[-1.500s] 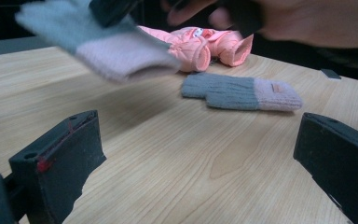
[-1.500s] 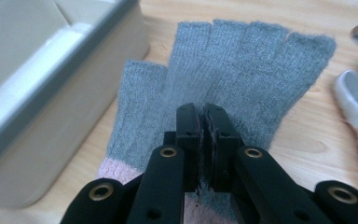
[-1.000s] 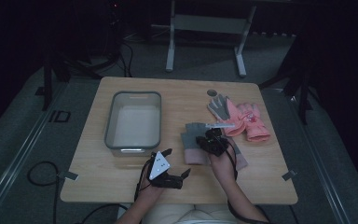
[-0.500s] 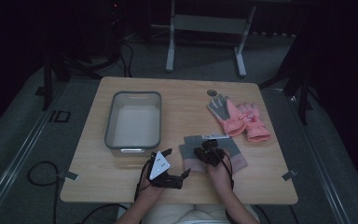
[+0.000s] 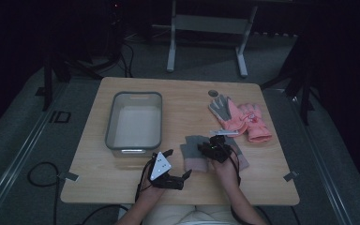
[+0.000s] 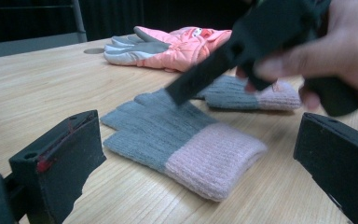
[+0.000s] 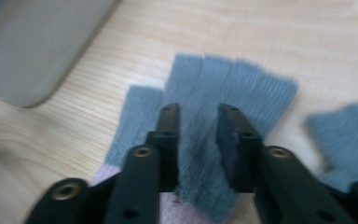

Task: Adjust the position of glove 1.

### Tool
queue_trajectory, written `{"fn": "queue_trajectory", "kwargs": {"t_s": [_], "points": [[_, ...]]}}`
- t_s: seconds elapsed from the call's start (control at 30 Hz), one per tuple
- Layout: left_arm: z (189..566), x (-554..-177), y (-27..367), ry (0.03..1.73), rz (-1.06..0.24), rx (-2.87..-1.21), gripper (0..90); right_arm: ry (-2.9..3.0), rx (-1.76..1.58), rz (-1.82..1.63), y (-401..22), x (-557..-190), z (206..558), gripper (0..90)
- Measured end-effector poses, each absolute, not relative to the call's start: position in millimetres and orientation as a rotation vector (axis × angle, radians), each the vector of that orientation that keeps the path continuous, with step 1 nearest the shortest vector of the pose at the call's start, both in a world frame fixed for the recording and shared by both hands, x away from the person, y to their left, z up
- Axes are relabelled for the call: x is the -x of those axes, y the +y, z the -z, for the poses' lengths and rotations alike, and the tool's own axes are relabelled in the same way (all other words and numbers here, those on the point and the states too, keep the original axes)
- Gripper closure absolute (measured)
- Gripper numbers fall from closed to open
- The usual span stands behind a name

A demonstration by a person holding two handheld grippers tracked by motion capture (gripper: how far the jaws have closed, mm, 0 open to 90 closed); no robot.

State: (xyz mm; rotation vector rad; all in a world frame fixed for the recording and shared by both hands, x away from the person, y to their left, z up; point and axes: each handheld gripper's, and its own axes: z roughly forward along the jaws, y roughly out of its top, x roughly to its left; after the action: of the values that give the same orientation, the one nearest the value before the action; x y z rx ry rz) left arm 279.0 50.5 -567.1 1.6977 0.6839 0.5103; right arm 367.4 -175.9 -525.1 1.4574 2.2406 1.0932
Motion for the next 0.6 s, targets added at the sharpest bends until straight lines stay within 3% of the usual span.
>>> {"fn": "queue_trajectory", "kwargs": {"t_s": [0.33, 0.6], "points": [[567.2, -279.2, 50.3, 0.685, -0.511, -1.695, 0.6, 2.36, -1.174, -1.093, -249.9, -377.7, 498.4, 64.2], [567.2, -279.1, 50.3, 0.686, -0.512, -1.694, 0.6, 2.459, -1.035, -1.016, -285.1, -384.7, 506.1, 59.3]]}}
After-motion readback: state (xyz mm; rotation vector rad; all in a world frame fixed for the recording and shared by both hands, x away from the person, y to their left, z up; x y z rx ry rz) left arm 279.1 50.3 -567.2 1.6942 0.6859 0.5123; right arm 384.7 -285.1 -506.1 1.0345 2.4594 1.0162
